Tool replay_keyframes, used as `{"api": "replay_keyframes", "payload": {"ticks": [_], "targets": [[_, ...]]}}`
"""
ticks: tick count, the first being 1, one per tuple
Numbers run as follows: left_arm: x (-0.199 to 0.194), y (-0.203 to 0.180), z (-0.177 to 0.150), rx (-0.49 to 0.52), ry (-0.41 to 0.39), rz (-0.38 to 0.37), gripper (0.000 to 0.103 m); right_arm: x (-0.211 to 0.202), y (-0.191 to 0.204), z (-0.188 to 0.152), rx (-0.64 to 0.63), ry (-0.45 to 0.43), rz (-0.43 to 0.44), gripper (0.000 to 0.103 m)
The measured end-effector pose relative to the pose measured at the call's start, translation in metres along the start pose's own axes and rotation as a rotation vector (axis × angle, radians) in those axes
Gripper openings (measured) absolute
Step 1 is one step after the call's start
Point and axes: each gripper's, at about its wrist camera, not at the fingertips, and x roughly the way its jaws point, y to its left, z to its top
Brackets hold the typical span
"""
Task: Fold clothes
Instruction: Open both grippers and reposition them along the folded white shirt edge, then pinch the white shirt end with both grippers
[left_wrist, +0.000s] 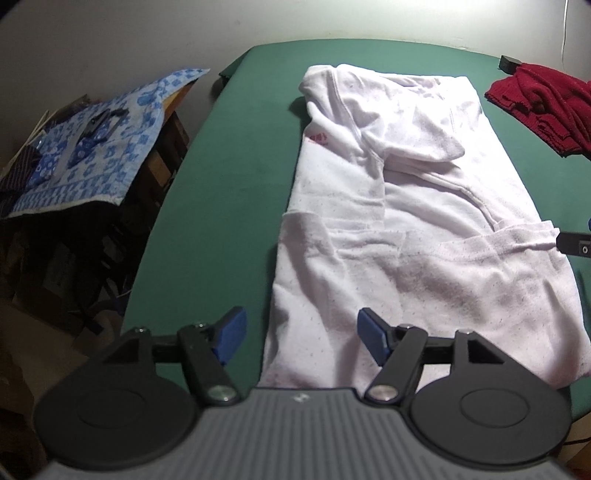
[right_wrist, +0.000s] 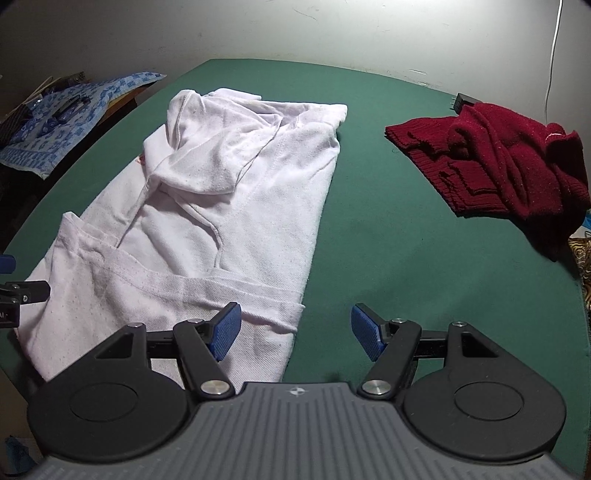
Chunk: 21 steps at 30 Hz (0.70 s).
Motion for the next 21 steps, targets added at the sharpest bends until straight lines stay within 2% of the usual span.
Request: {"api": "replay_keyframes", "payload": {"ticks": [1,3,8,11,13,16,17,20,21], "targets": [[-0.003,0.001,-0.004,0.017,-0.002,-0.003,0.073,-0.003,-0.003,-0.002,-0.001,-0.014,0.023,0.066],[-0.008,0.002,-0.011,0.055,-0.006,-0.009,0.082,-0.009,-0.005,-0.008,-0.02,-0.025,0.041,0.065],[-0.023,0.009,-0.028,0.183,-0.02,-0.063,0.084,-0.027,-0.008,-0.028,-0.12,-0.034,0.084,0.062],[-0.028,0.016,-0.033,0.217,-0.014,-0.134,0.085,-0.038,-0.008,-0.042,-0.157,0.002,0.12,0.062],[-0.022,0.018,-0.036,0.232,-0.001,-0.154,0.088,-0.038,-0.007,-0.05,-0.143,0.05,0.137,0.062],[-0.011,0.018,-0.038,0.234,0.028,-0.166,0.086,-0.034,-0.001,-0.061,-0.121,0.11,0.165,0.06],[-0.01,0.018,-0.039,0.244,0.023,-0.172,0.083,-0.036,0.002,-0.064,-0.123,0.11,0.174,0.059],[-0.007,0.017,-0.042,0.285,0.019,-0.193,0.066,-0.038,0.012,-0.069,-0.137,0.108,0.188,0.055],[-0.004,0.016,-0.042,0.298,0.03,-0.206,0.066,-0.037,0.014,-0.069,-0.143,0.113,0.183,0.055]]}}
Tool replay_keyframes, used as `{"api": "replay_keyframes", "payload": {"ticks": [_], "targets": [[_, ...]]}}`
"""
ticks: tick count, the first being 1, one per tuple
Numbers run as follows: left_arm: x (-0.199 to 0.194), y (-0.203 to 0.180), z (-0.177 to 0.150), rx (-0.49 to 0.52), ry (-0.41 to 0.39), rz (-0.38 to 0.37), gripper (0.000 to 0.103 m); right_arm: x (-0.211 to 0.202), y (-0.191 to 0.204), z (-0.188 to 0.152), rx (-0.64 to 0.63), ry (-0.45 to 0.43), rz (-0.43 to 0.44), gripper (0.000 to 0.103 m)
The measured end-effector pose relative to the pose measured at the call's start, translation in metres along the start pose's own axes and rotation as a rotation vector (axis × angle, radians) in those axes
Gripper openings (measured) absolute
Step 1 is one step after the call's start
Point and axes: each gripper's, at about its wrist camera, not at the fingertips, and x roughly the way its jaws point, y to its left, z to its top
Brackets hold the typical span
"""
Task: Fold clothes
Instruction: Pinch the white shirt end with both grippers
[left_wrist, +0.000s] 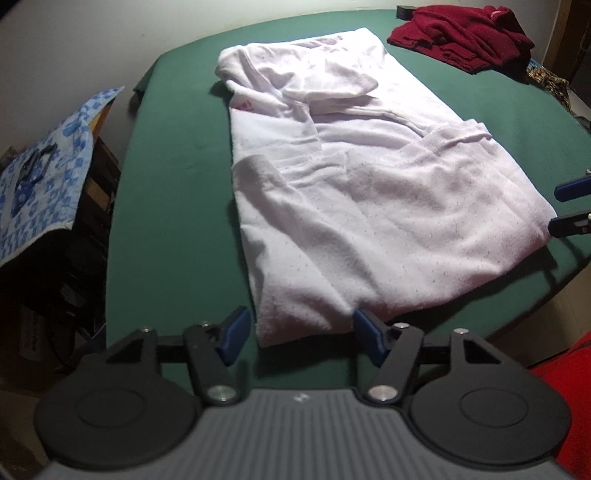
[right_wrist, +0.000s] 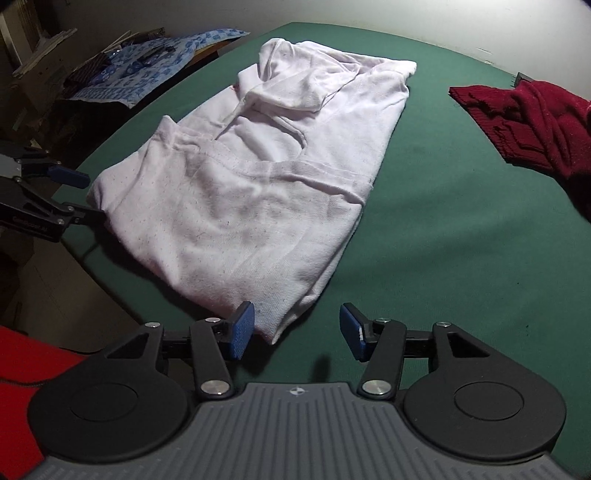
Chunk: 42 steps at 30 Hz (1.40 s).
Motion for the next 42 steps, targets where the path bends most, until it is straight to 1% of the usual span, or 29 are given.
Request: {"api": "replay_keyframes", "payload": {"ticks": [2,3,5,7,8,9,10,11,13,15,18,25,29,35,37,38,39,40,41,42], "targets": [[0.005,0.003,-0.001,0.005,0.011,-0.03,0.068,0.004,0.003,-0.001,0.005,0.014,-0.002,0.055],[0.006,0.004,-0.001,-0.001,0.009,-0.038,0.073,0.006,0.004,-0.001,0.013,0.021,0.001,0.055],[0.007,0.009,0.0,-0.021,0.001,-0.061,0.078,0.008,0.003,-0.002,0.037,0.028,0.014,0.055],[0.007,0.014,0.001,-0.043,-0.007,-0.084,0.075,0.012,0.003,-0.002,0.069,0.035,0.016,0.054],[0.009,0.015,0.002,-0.044,-0.002,-0.097,0.07,0.014,0.002,-0.002,0.085,0.038,0.016,0.053],[0.011,0.015,0.003,-0.044,0.003,-0.111,0.067,0.015,0.002,-0.002,0.102,0.042,0.019,0.05],[0.012,0.016,0.003,-0.042,0.005,-0.12,0.065,0.017,0.002,-0.002,0.121,0.044,0.026,0.044],[0.012,0.016,0.002,-0.04,0.006,-0.128,0.065,0.018,0.002,-0.002,0.132,0.047,0.033,0.042],[0.014,0.016,0.002,-0.035,0.009,-0.144,0.065,0.018,0.005,-0.002,0.134,0.051,0.031,0.042],[0.016,0.019,0.001,-0.042,0.014,-0.153,0.073,0.018,0.006,-0.001,0.137,0.051,0.029,0.042],[0.019,0.022,0.003,-0.067,0.015,-0.159,0.076,0.02,0.006,0.0,0.151,0.054,0.028,0.042],[0.021,0.029,0.003,-0.099,0.022,-0.175,0.077,0.02,0.003,-0.003,0.172,0.046,0.03,0.04],[0.021,0.033,0.004,-0.129,0.033,-0.188,0.08,0.019,0.003,-0.003,0.171,0.046,0.03,0.04],[0.024,0.035,0.005,-0.172,0.04,-0.208,0.091,0.018,-0.004,-0.006,0.22,0.036,0.043,0.042],[0.024,0.032,0.004,-0.175,0.033,-0.195,0.091,0.018,-0.003,-0.006,0.217,0.034,0.045,0.041],[0.024,0.028,0.003,-0.17,0.024,-0.182,0.089,0.018,-0.004,-0.006,0.216,0.032,0.047,0.041],[0.023,0.026,0.002,-0.161,0.019,-0.18,0.084,0.018,-0.004,-0.007,0.216,0.029,0.054,0.035],[0.021,0.025,0.0,-0.152,0.014,-0.18,0.082,0.017,-0.004,-0.008,0.22,0.028,0.065,0.03],[0.02,0.023,-0.001,-0.142,0.01,-0.179,0.08,0.017,-0.005,-0.009,0.223,0.026,0.074,0.029],[0.019,0.023,-0.002,-0.146,0.006,-0.178,0.075,0.017,-0.005,-0.01,0.222,0.025,0.076,0.027]]}}
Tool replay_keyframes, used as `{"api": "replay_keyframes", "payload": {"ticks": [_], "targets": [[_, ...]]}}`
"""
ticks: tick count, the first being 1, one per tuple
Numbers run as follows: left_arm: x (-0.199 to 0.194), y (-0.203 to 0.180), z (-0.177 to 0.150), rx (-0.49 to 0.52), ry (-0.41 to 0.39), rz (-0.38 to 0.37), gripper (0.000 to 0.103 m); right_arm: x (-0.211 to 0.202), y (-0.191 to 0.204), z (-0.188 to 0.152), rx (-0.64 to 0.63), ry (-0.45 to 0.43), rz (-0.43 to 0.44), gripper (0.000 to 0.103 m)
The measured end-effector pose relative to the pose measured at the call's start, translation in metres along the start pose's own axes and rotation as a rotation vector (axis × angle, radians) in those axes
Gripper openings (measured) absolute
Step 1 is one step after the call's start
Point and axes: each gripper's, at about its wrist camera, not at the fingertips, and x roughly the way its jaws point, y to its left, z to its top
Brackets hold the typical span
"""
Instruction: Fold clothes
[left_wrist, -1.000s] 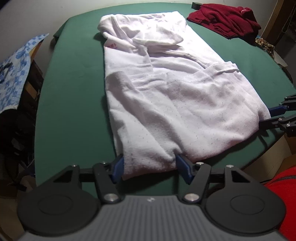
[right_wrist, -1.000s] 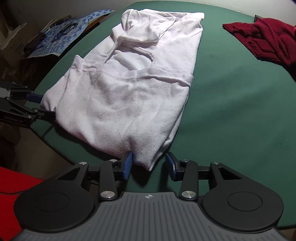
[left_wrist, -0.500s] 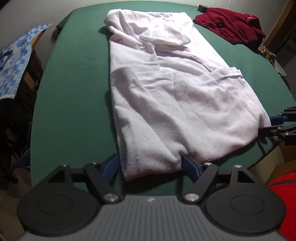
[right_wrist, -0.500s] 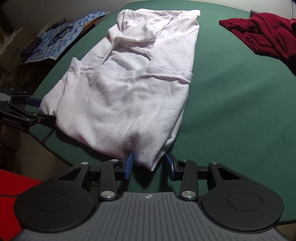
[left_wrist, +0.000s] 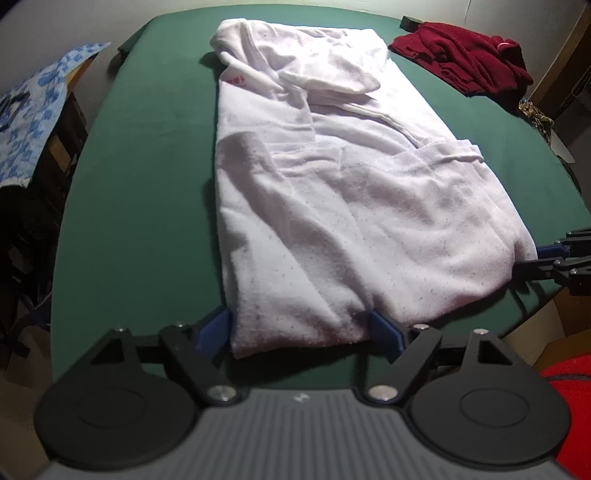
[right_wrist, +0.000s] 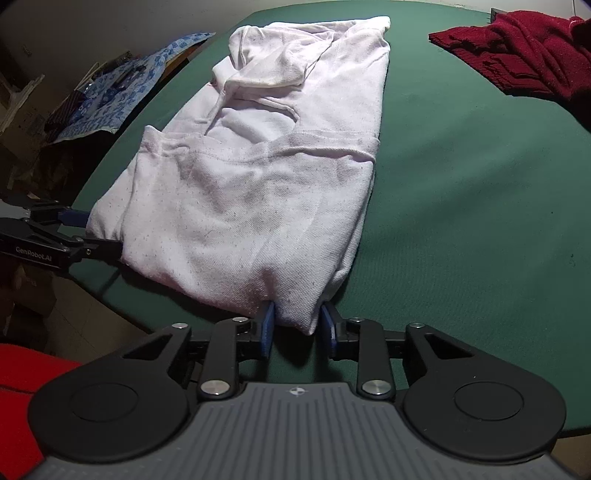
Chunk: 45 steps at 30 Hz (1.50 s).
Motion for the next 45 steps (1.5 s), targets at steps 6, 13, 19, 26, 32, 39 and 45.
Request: {"api": "replay_keyframes", "payload": {"ticks": [6,13,19,26,32,39,45], "targets": [[-0.006,0.018,0.0,-0.123,-0.028,-0.039,0.039,0.001,-0.001,0.001,0.018,-0.009,0.018,0.018],[-0.006,0.048,-0.005,-0.276,-0.018,-0.138,0.012,-0.002,-0.007,0.002,0.06,-0.013,0.037,0.015],[-0.005,0.066,-0.009,-0.351,-0.011,-0.202,0.009,-0.003,-0.01,0.003,0.082,-0.011,0.043,0.015],[-0.004,0.079,-0.012,-0.37,0.002,-0.287,0.026,-0.005,-0.019,0.004,0.123,0.01,0.041,0.037],[-0.001,0.079,-0.006,-0.372,0.009,-0.417,0.075,-0.003,-0.028,0.0,0.228,0.014,0.098,0.039],[0.004,0.076,-0.005,-0.304,-0.004,-0.328,0.007,0.003,-0.027,0.001,0.278,-0.022,0.124,0.013],[-0.004,0.079,-0.009,-0.313,-0.008,-0.328,0.004,-0.012,-0.031,0.004,0.316,-0.071,0.153,0.011]]}}
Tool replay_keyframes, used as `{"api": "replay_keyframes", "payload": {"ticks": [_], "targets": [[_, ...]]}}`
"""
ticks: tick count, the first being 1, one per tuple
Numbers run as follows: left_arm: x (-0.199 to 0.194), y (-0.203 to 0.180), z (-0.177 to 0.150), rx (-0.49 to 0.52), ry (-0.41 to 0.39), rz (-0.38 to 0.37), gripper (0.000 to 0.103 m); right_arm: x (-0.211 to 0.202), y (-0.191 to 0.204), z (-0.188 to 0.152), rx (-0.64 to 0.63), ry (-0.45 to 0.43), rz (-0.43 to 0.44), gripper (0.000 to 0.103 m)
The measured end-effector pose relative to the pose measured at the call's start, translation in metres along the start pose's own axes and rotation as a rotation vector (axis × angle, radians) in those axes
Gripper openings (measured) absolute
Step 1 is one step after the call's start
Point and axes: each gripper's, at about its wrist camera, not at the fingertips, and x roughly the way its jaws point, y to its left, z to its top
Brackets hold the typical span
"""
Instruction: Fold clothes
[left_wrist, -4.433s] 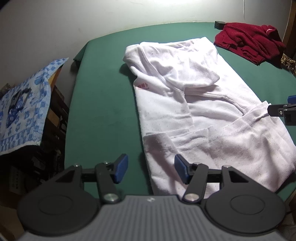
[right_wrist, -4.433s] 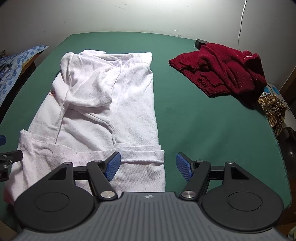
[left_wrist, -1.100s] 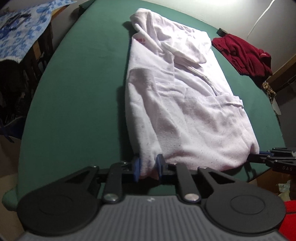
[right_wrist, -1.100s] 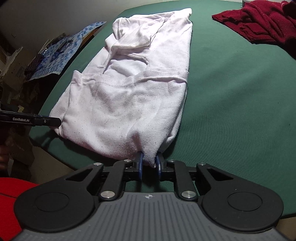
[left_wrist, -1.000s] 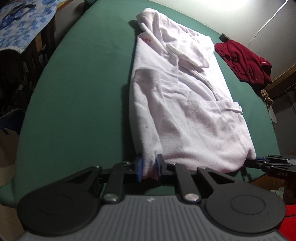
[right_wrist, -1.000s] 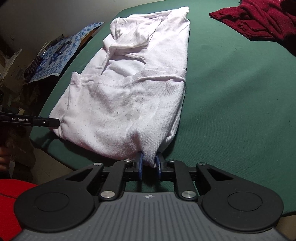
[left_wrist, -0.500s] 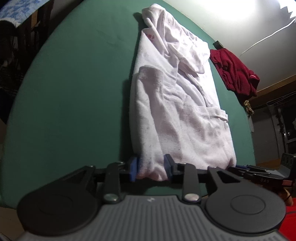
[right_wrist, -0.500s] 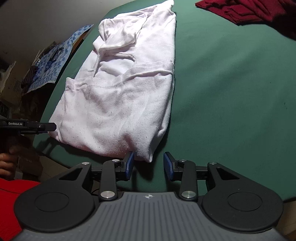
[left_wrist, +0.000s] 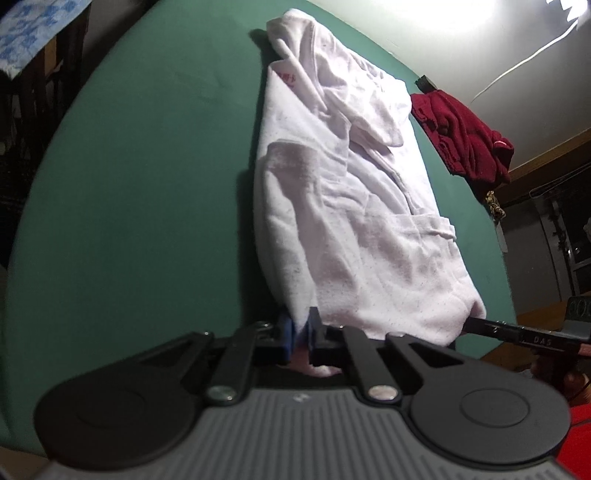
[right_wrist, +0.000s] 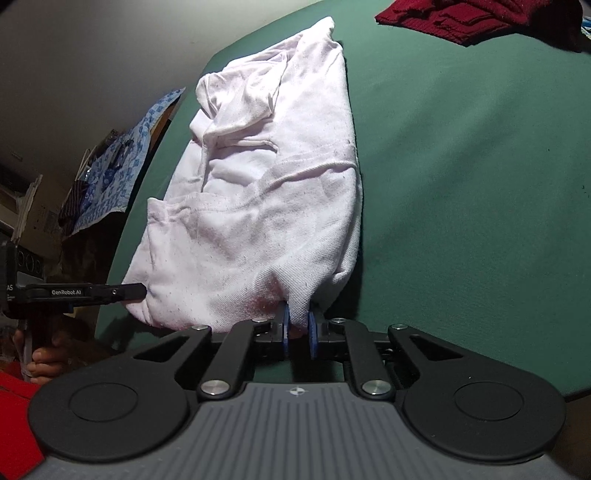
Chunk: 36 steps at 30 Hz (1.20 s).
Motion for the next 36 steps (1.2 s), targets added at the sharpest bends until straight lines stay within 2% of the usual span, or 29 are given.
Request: {"api": "replay_keyframes", "payload": {"ticks": [3,8,11,15,19,29,36], "targets": [[-0.012,0.001,0.0,-0.06,-0.017,-0.028,0.004,-0.009,0.001,0.003,0.03,-0.018,0.011,0.011],[-0.026,-0.001,0.009,-0.039,-0.014,-0.061,0.003,-0.021,0.005,0.007,0.086,-0.061,0.027,0.011],[-0.025,0.002,0.023,-0.056,-0.016,-0.085,0.003,-0.021,0.006,0.015,0.136,-0.094,0.045,0.011],[-0.029,0.001,0.047,-0.086,-0.064,-0.093,0.003,-0.023,0.009,0.036,0.16,-0.152,0.068,0.011],[-0.021,-0.009,0.075,-0.077,-0.112,-0.04,0.003,-0.017,0.007,0.07,0.146,-0.196,0.09,0.011],[0.027,-0.025,0.139,-0.014,-0.165,0.109,0.003,0.024,-0.002,0.159,0.038,-0.219,0.066,0.011],[0.06,-0.024,0.168,0.017,-0.161,0.166,0.003,0.056,-0.012,0.189,0.018,-0.212,0.049,0.011]]}}
